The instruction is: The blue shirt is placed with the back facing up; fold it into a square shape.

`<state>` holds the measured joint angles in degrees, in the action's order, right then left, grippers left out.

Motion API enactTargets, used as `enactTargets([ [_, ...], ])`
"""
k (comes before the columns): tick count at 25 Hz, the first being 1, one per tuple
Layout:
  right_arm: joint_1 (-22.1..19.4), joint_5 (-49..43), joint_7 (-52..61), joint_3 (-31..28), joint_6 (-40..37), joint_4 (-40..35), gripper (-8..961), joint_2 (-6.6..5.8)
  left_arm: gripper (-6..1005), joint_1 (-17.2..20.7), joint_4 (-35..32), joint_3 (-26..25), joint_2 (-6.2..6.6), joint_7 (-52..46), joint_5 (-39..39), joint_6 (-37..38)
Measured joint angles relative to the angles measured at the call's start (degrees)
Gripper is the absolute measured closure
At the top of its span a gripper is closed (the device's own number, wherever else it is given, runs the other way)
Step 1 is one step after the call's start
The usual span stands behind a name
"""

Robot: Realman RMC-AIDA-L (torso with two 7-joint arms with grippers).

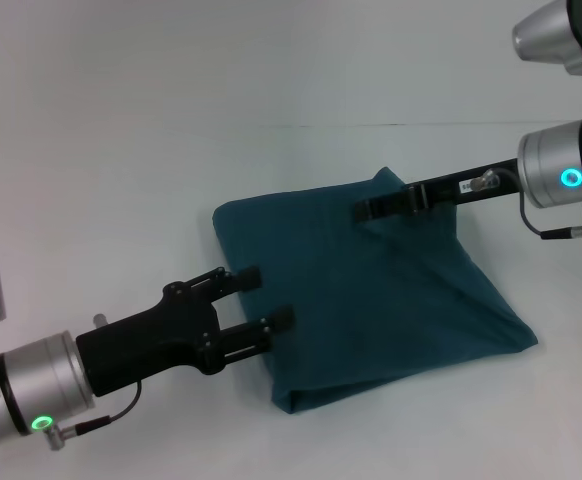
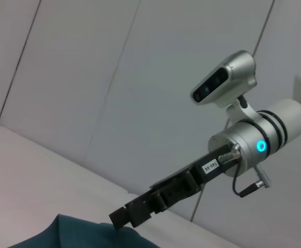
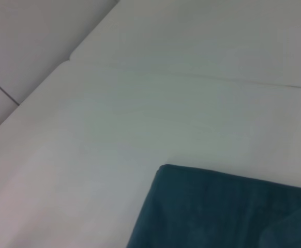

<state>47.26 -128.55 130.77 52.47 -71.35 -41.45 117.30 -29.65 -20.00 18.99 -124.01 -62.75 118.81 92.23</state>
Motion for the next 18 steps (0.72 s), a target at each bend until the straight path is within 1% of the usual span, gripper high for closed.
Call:
enactTargets([
  [1, 0.18, 0.00, 0.01, 0.06, -0.05, 0.24, 101, 0.08, 233, 0.13, -0.27, -0.01, 0.00, 0.00, -0.01, -0.11],
  [4, 0.74, 0.12, 0.01, 0.09, -0.05, 1.23, 207, 0.21, 233, 0.62, -1.20, -0.04, 0.04, -0.08, -0.01, -0.17],
  [9, 1.42, 0.02, 0.06, 0.16, 0.36, 2.53, 444, 0.43, 233, 1.83, -3.90, 0.44, 0.39, -1.24, 0.40, 0.94],
  [13, 2.02, -1.16, 2.28, 1.45, 1.06, 2.48, 487, 0.49, 233, 2.68, -5.05, 0.50, 0.55, -1.47, 0.44, 2.11],
  [18, 4.61, -7.08, 8.48, 4.40, 1.65, 1.21, 541, 0.20, 233, 2.99, -5.55, 0.51, 0.54, -1.50, 0.28, 2.55],
])
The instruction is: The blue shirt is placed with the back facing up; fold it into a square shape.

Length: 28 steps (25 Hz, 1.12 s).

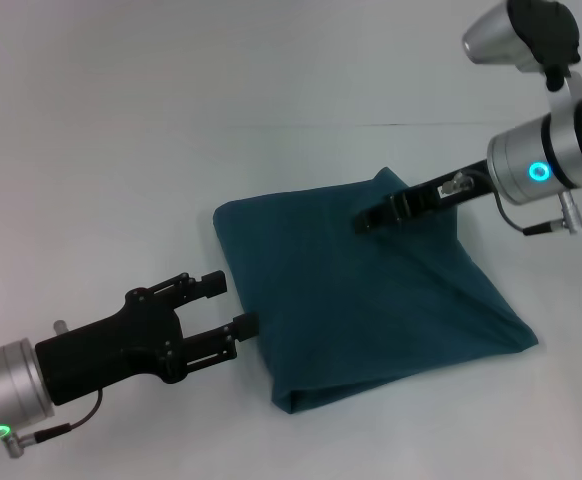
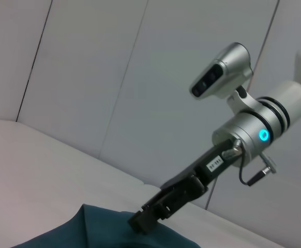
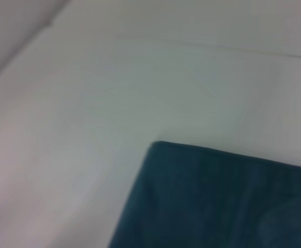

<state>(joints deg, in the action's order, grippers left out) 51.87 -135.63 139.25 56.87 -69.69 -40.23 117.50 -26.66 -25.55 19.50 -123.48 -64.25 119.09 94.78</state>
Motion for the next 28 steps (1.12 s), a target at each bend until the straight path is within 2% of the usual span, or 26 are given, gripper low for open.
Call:
enactTargets([
  [2, 0.96, -2.69, 1.79, 0.31, 0.00, -1.11, 562, 0.17, 233, -0.07, -0.01, 0.01, -0.08, 0.00, 0.00, 0.02],
  [13, 6.10, -14.41, 8.18, 2.98, 0.21, -2.14, 479, 1.97, 233, 0.16, 0.37, -0.09, -0.36, 0.27, -0.10, -0.17],
  [18, 6.73, -15.59, 10.26, 4.99, 0.76, -2.13, 435, 2.04, 233, 0.23, 0.44, -0.27, -0.36, 0.29, -0.10, -0.21],
  [28, 7.51, -19.40, 13.94, 8.65, 1.67, -2.20, 435, 2.43, 233, 0.23, 0.58, -0.42, -0.45, 0.34, -0.18, -0.47],
])
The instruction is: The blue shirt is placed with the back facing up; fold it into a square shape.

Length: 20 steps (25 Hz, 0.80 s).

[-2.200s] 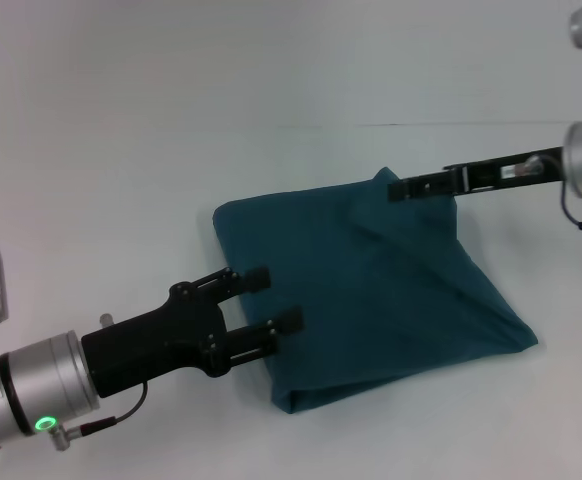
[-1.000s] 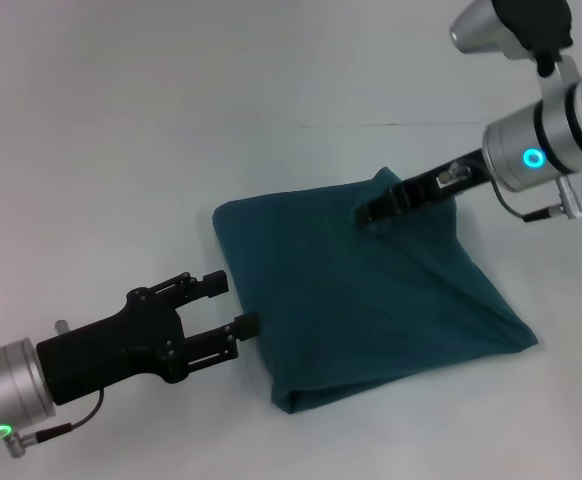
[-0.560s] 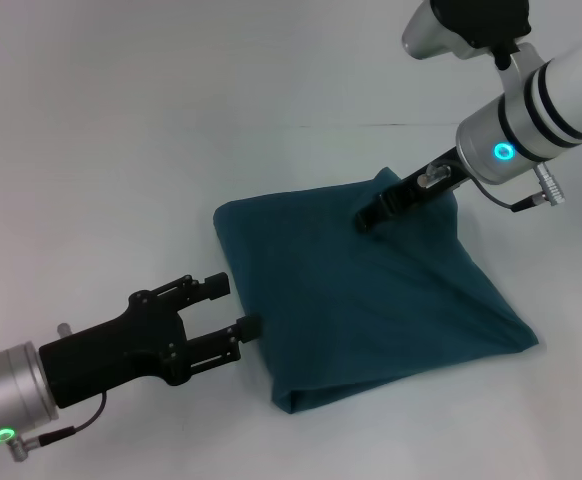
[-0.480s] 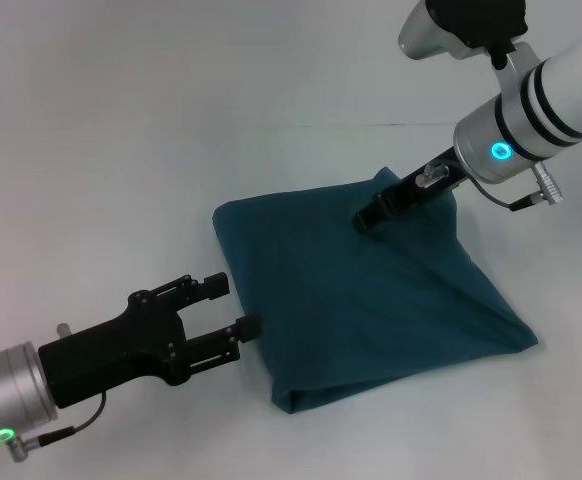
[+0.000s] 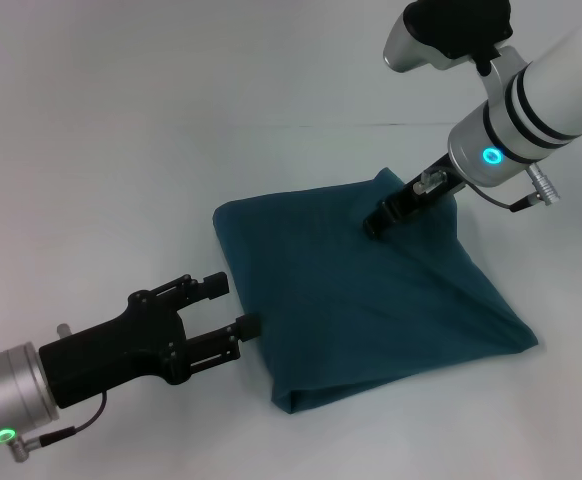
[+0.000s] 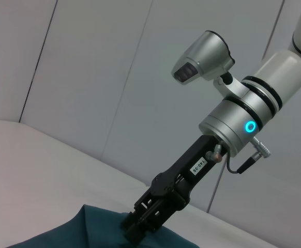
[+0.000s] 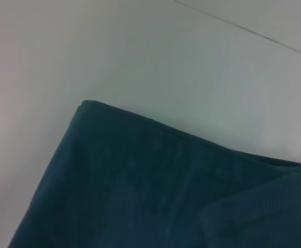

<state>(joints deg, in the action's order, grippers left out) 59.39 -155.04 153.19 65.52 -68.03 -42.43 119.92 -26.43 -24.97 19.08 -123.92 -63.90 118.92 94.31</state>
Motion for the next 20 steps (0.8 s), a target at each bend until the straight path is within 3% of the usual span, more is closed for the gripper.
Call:
enactTargets([
  [20, 2.59, -4.09, 1.40, 3.81, 0.09, -0.01, 439, 0.35, 233, -0.10, 0.87, 0.00, 0.00, 0.10, -0.54, -0.10],
])
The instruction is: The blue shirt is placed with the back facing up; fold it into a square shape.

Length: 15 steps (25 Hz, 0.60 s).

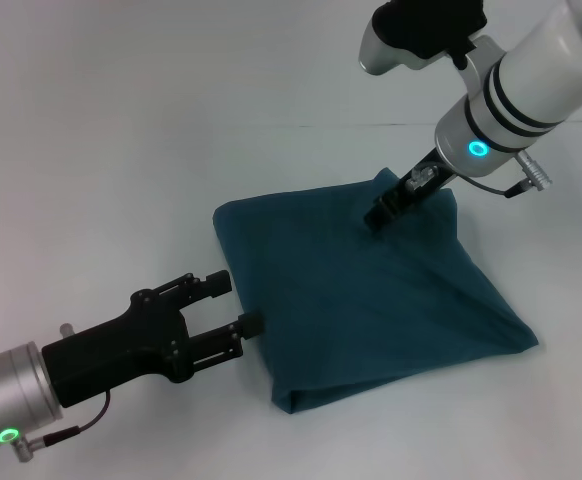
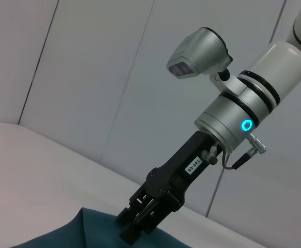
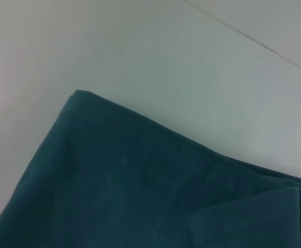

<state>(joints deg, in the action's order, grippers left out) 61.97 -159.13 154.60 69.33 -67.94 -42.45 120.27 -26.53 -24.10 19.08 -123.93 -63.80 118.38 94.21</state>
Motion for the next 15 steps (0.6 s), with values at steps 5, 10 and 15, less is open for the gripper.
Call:
enactTargets([
  [5, 0.32, -0.37, 0.01, 1.38, -0.04, 0.13, 440, 0.10, 233, 0.04, 0.02, 0.00, 0.00, 0.05, -0.19, 0.00],
  [10, 0.35, -0.46, 0.08, 2.62, -0.04, 0.14, 440, 0.09, 233, 0.07, 0.17, 0.00, 0.00, 0.08, -0.20, 0.00],
  [15, 0.34, -0.48, 0.09, 4.50, 0.00, 0.45, 441, 0.11, 233, -0.01, 0.26, 0.00, 0.00, 0.09, -0.21, -0.02],
])
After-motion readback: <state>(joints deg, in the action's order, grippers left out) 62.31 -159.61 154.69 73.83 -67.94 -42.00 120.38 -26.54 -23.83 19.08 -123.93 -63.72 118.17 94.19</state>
